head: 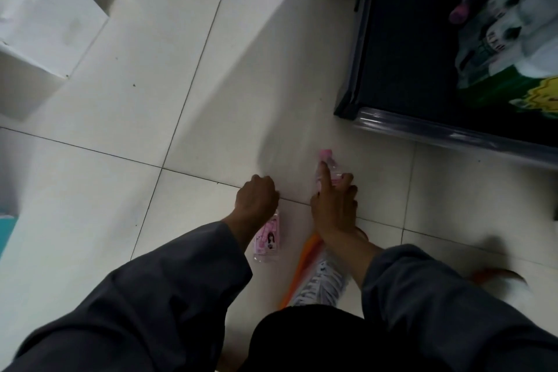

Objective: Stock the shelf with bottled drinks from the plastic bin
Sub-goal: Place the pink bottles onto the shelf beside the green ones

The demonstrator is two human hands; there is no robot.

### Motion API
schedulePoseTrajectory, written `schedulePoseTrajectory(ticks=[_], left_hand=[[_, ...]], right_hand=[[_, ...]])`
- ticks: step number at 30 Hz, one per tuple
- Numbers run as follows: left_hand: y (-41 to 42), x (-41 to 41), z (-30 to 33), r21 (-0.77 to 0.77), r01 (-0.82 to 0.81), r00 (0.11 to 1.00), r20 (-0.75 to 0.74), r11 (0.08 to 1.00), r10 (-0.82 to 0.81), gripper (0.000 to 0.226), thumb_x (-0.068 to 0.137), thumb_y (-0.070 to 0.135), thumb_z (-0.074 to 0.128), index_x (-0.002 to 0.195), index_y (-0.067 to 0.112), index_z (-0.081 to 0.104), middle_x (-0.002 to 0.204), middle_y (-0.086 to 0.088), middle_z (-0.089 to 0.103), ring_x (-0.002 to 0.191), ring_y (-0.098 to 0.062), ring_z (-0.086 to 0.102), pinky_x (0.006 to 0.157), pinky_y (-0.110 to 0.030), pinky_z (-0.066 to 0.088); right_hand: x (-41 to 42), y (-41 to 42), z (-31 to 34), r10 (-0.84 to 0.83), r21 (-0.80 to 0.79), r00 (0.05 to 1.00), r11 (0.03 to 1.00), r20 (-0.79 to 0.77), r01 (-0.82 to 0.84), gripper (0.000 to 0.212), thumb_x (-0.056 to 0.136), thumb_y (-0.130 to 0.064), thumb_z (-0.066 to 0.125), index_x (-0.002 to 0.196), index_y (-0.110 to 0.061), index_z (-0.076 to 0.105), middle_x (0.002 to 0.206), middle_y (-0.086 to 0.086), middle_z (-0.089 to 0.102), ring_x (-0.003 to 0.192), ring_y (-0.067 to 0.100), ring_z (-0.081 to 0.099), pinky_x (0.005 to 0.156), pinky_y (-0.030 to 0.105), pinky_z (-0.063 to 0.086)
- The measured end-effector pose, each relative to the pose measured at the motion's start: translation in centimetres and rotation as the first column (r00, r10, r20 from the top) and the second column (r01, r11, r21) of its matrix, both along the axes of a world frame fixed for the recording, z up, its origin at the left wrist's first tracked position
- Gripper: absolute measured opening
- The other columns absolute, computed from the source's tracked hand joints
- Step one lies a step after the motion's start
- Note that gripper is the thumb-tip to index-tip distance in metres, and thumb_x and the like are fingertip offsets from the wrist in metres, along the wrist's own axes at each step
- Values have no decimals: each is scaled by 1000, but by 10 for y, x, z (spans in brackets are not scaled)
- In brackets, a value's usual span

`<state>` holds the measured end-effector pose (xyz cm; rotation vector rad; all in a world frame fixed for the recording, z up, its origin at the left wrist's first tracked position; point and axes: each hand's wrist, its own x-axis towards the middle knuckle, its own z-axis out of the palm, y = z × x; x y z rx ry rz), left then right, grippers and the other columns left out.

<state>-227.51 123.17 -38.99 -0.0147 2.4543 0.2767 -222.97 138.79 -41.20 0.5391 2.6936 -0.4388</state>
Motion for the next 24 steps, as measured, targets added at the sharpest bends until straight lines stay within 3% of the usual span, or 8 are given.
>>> schedulePoseTrajectory(ticks=[4, 9, 14, 17, 19, 21, 24], left_hand=[[9, -4, 3, 1, 13, 989, -149, 1000, -13, 31, 101, 38, 54, 122, 16, 50, 110, -12, 62, 100, -31, 59, 79, -45, 55], [26, -13, 16, 134, -53, 973, -218, 990, 81, 23, 101, 32, 57, 117, 16, 56, 106, -10, 65, 87, -27, 65, 78, -45, 57], [41, -26, 48, 235, -51, 958, -264, 971, 115, 20, 99, 23, 62, 110, 10, 72, 106, -11, 69, 93, -23, 67, 79, -35, 53], [51, -34, 77, 264, -4, 944, -318, 964, 91, 17, 99, 18, 62, 108, 12, 74, 102, -9, 68, 85, -19, 63, 76, -31, 50], [54, -40, 100, 275, 37, 927, -368, 961, 70, 18, 99, 21, 62, 111, 14, 74, 102, -8, 67, 79, -15, 56, 73, -29, 47], [53, -46, 122, 271, 71, 906, -420, 960, 51, 24, 99, 29, 62, 117, 17, 73, 109, -8, 65, 84, -16, 59, 77, -31, 50], [46, -50, 156, 265, 79, 874, -481, 961, 61, 30, 97, 35, 63, 124, 21, 70, 117, -8, 64, 93, -20, 64, 84, -36, 55]], right_hand=[[6, -1, 1, 79, -51, 996, 995, -51, -82, 71, 96, -20, 56, 155, -38, 21, 137, 18, 26, 102, 33, 44, 78, 43, 52], [14, 1, 8, 109, -128, 973, 982, -204, -137, 72, 86, -25, 67, 147, -35, 31, 128, 15, 37, 92, 25, 50, 67, 35, 56], [16, 2, 31, 62, -206, 946, 970, -319, -133, 69, 82, -36, 65, 142, -33, 31, 124, 15, 40, 93, 23, 52, 65, 33, 59], [10, 3, 49, 12, -244, 938, 964, -347, -103, 78, 80, -32, 78, 142, -33, 30, 123, 13, 39, 91, 20, 54, 65, 31, 61], [4, 6, 68, -12, -261, 922, 961, -386, -96, 75, 82, -40, 72, 145, -33, 31, 122, 11, 37, 92, 18, 54, 65, 27, 59], [-4, 8, 87, -18, -251, 898, 963, -440, -103, 73, 83, -45, 67, 146, -32, 32, 121, 10, 37, 91, 17, 54, 66, 27, 59], [-19, 5, 115, -30, -248, 861, 962, -508, -113, 78, 83, -37, 76, 147, -33, 31, 121, 10, 36, 90, 17, 53, 65, 28, 59]])
